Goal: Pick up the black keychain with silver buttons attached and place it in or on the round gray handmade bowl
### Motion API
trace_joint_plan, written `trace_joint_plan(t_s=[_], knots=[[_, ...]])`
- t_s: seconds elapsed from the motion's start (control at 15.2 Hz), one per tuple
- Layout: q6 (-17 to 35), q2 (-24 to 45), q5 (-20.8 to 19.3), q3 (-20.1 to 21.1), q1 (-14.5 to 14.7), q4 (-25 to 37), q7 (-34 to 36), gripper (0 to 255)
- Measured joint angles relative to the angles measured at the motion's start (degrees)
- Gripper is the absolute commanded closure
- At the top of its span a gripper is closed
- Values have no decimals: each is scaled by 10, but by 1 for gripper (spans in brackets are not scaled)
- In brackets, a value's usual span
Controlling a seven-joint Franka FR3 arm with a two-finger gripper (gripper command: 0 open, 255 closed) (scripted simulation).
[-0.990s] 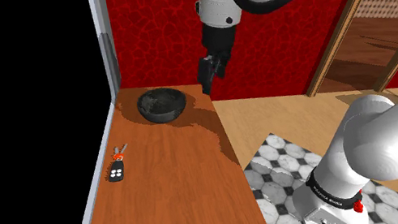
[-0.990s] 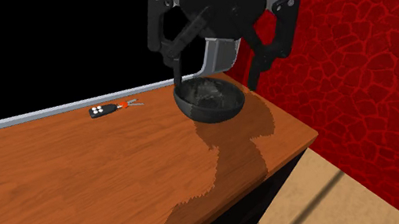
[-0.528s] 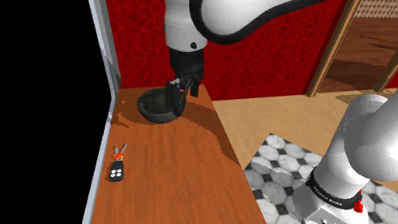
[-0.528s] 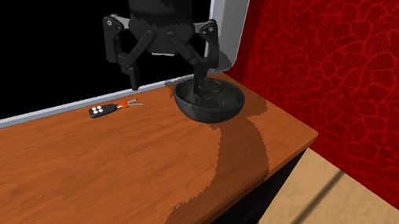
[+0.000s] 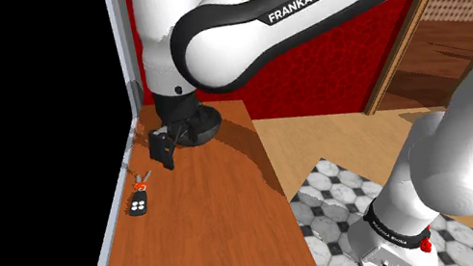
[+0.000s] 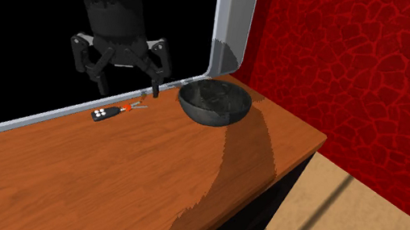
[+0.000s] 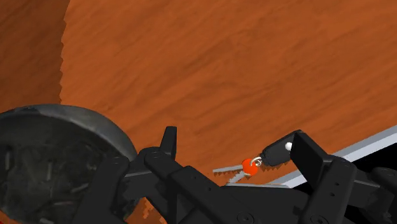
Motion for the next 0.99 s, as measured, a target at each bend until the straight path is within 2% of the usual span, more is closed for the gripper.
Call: trace_joint_plan(t_s=[0.26, 0.59, 0.99], knots=[[28, 71, -27, 19, 16, 40, 39, 0], [44, 173, -75, 28, 44, 118, 86, 0], [82, 204, -93, 24, 52, 109, 102, 0]])
